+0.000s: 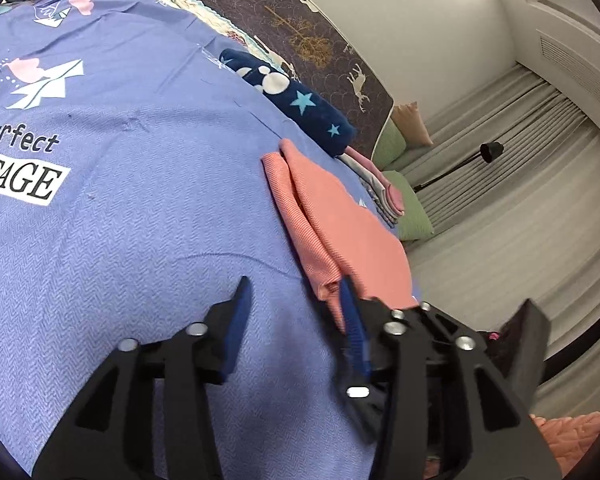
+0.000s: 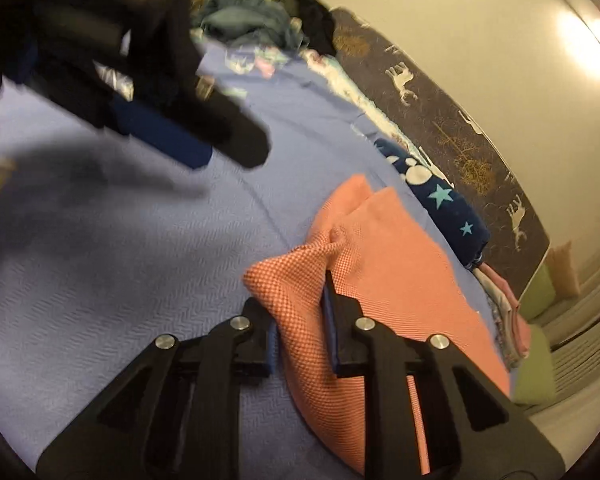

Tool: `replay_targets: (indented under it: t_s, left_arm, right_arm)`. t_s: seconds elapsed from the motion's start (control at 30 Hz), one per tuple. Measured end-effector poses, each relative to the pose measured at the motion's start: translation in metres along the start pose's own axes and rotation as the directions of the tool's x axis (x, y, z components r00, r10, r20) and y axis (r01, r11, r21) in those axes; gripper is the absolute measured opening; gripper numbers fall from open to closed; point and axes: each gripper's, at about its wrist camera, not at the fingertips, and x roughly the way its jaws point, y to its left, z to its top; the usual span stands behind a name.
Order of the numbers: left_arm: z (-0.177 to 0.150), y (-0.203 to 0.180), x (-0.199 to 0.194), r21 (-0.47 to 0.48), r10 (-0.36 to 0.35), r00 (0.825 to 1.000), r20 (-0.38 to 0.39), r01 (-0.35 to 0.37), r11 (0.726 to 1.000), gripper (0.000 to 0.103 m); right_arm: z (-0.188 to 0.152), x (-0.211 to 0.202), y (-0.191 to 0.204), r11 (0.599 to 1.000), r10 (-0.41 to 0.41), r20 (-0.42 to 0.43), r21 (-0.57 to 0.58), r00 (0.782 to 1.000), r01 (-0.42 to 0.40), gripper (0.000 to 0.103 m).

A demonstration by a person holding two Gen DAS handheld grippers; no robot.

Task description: Fold small clothes

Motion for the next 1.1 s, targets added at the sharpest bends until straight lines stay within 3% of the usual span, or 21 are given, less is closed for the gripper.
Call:
replay_targets:
  t_s: [0.13,0.27,0.37,0.73,0.8,0.9,1.0,1.1]
  left_arm:
    - [0.011,0.002,0.021,-0.03,-0.082,0.995,-0.048,0.081,0.996,0.053]
    - [0.023,0.002,0.066,-0.113,-0.245,0.96,-0.136,0.231,0.966,0.059]
    - [0.033,-0.002,0.091,-0.163,-0.312,0.935,-0.166,0.286,0.944,0.06]
    - [0.06,-0.002,0.122,-0.191,-0.286,0.936,-0.207,0.248,0.95,0.06]
    - [0.064,-0.004,0.124,-0.168,-0.265,0.941,-0.213,0.232,0.958,0.052]
    - [0.064,-0.002,0.128,-0.139,-0.234,0.948,-0.217,0.207,0.968,0.026]
    - [0.064,0.001,0.132,-0.137,-0.234,0.951,-0.204,0.209,0.968,0.011]
    - [0.067,0.0,0.133,-0.132,-0.228,0.954,-0.194,0.205,0.97,0.008]
  right_arm:
    - [-0.006,-0.018,-0.034,0.989,0.062,0.044,0.129,0.997,-0.067,0.013]
    - [-0.006,-0.027,-0.038,0.982,0.062,0.066,0.173,0.996,-0.072,0.011]
    - [-0.006,-0.03,-0.034,0.978,0.072,0.067,0.192,0.995,-0.084,0.011]
    - [-0.006,-0.031,-0.034,0.966,0.089,0.066,0.236,0.994,-0.103,0.011]
    - [-0.007,-0.029,-0.036,0.964,0.091,0.065,0.243,0.994,-0.104,0.011]
    - [-0.008,-0.027,-0.039,0.963,0.086,0.065,0.251,0.994,-0.1,0.011]
    - [-0.01,-0.025,-0.043,0.959,0.086,0.063,0.265,0.994,-0.1,0.011]
    - [-0.012,-0.025,-0.049,0.948,0.097,0.068,0.297,0.993,-0.113,0.011]
